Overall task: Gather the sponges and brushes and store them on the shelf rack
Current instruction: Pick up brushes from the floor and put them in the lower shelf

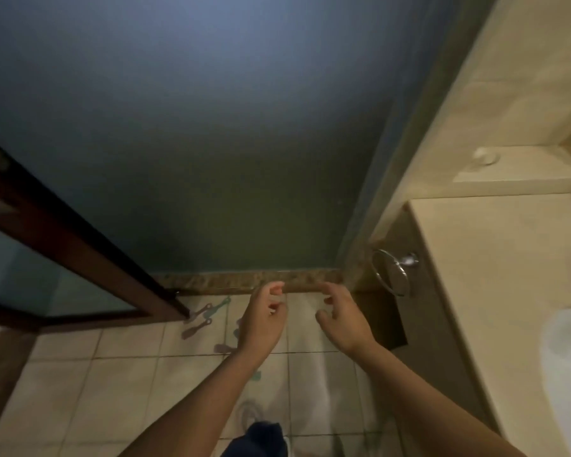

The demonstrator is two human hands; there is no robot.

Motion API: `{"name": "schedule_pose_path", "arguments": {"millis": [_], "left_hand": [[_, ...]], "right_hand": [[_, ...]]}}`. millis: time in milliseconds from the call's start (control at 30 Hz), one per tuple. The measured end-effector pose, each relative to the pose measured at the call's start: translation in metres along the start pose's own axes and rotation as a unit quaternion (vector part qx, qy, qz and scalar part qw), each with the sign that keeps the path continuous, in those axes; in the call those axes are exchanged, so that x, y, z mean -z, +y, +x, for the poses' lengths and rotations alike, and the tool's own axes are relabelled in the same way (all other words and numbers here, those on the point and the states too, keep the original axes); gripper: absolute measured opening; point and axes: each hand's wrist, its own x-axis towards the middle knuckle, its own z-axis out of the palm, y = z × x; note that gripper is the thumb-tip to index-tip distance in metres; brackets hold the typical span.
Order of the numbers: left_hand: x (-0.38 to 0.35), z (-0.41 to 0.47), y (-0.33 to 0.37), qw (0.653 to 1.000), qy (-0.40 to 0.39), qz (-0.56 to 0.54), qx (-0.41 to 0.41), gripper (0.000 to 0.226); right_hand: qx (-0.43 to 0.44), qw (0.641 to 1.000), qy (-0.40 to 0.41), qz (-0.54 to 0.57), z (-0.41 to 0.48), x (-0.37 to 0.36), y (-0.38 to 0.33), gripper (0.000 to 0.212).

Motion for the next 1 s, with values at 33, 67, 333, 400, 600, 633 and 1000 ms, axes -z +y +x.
{"name": "schedule_pose_path", "arguments": {"millis": [33, 67, 333, 400, 600, 633, 1000], "left_hand": [[0.013, 0.005, -0.013, 1.0, 0.002, 0.006, 0.012, 0.036], [0.027, 0.011, -0.028, 1.0, 0.005, 0.008, 0.026, 0.035], [0.097, 0.03, -0.103, 0.993, 0.045, -0.004, 0.109, 0.036], [0.102, 0.031, -0.118, 0.989, 0.052, -0.006, 0.137, 0.038], [0.094, 0.042, -0.172, 0.976, 0.067, 0.0, 0.206, 0.04], [0.091, 0.046, -0.183, 0.973, 0.064, 0.008, 0.221, 0.041], [-0.012, 0.076, -0.395, 0.932, 0.026, 0.044, 0.36, 0.04]], "right_hand": [[-0.007, 1.0, -0.011, 0.003, 0.008, -0.015, -0.005, 0.052], [-0.013, 1.0, -0.023, 0.002, 0.016, -0.032, -0.01, 0.052], [-0.031, 0.994, -0.108, -0.001, 0.052, -0.117, -0.038, 0.052], [-0.031, 0.991, -0.133, -0.005, 0.061, -0.132, -0.039, 0.051], [-0.041, 0.98, -0.195, -0.024, 0.101, -0.185, -0.015, 0.049], [-0.041, 0.978, -0.203, -0.03, 0.109, -0.197, -0.007, 0.049], [-0.04, 0.94, -0.312, -0.13, 0.162, -0.381, 0.16, 0.048]]}}
